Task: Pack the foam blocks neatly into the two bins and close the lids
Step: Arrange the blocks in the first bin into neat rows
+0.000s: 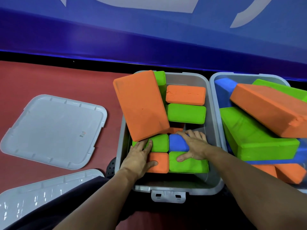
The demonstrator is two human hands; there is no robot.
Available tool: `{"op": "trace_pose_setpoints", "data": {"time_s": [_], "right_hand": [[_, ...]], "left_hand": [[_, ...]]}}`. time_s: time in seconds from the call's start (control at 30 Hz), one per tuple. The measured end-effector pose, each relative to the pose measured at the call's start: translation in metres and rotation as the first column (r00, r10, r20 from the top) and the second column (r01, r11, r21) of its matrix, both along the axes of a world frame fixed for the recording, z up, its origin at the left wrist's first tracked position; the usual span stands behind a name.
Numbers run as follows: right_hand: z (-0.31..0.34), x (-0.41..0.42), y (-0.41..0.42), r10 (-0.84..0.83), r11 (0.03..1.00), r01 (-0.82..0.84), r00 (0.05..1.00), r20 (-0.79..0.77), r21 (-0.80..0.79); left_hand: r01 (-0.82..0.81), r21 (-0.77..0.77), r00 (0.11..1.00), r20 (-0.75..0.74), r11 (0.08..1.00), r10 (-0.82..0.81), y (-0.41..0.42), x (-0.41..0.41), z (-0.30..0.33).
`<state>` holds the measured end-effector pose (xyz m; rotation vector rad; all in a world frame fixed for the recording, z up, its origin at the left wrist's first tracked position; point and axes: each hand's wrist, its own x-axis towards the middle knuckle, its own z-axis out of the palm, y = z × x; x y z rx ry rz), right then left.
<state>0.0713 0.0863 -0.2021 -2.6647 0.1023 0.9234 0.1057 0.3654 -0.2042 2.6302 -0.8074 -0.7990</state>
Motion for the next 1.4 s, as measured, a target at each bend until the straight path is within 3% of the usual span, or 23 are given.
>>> {"op": "trace_pose_setpoints", "data": {"time_s": [0.2, 0.27, 0.33, 0.43, 0.57, 0.63, 0.73, 0.8, 0.93, 1.2, 1.4], "right_hand": [[0.018, -0.008, 0.017, -0.014, 0.994, 0.008, 0.998, -0.056, -0.108], [0.038, -0.007, 0.026, -0.005, 0.992, -0.001, 0.999, -0.04, -0.129], [0.066, -0.003, 0.031, -0.029, 0.995, 0.028, 1.0, 0.0, -0.092], [0.115, -0.001, 0.033, -0.09, 0.996, 0.091, 0.991, 0.096, -0.006], [0.157, -0.016, 0.039, -0.24, 0.963, 0.208, 0.952, 0.193, 0.169], [0.166, -0.021, 0.044, -0.294, 0.941, 0.245, 0.932, 0.211, 0.233], [0.177, -0.013, 0.055, -0.266, 0.952, 0.208, 0.924, 0.276, 0.223], [0.178, -0.008, 0.061, -0.253, 0.961, 0.195, 0.91, 0.33, 0.199], [0.172, -0.001, 0.069, -0.217, 0.969, 0.171, 0.934, 0.283, 0.178], [0.177, 0.016, 0.07, -0.217, 0.958, 0.159, 0.947, 0.238, 0.239], [0.183, 0.015, 0.059, -0.223, 0.931, 0.159, 0.96, 0.168, 0.329]], "left_hand": [[0.007, 0.144, 0.999, 0.049, 0.99, -0.014, -0.014, -0.001, 0.015], [-0.026, 0.151, 0.999, -0.028, 0.988, 0.03, -0.019, -0.001, 0.03], [-0.044, 0.14, 0.992, -0.115, 0.989, 0.061, -0.025, 0.001, 0.052], [-0.11, 0.084, 0.992, -0.046, 0.99, 0.114, -0.029, 0.01, 0.102], [-0.301, -0.05, 0.953, 0.014, 0.952, 0.302, -0.023, 0.024, 0.168], [-0.442, -0.161, 0.897, -0.06, 0.882, 0.438, -0.015, 0.026, 0.178], [-0.698, -0.303, 0.716, -0.313, 0.649, 0.624, -0.005, 0.029, 0.171], [-0.772, -0.315, 0.636, -0.372, 0.553, 0.676, -0.004, 0.035, 0.165], [-0.813, -0.348, 0.578, -0.381, 0.468, 0.722, -0.011, 0.056, 0.156], [-0.901, -0.373, 0.417, -0.596, 0.223, 0.687, -0.02, 0.09, 0.135], [-0.906, -0.391, 0.387, -0.617, 0.159, 0.686, -0.025, 0.11, 0.122]]}}
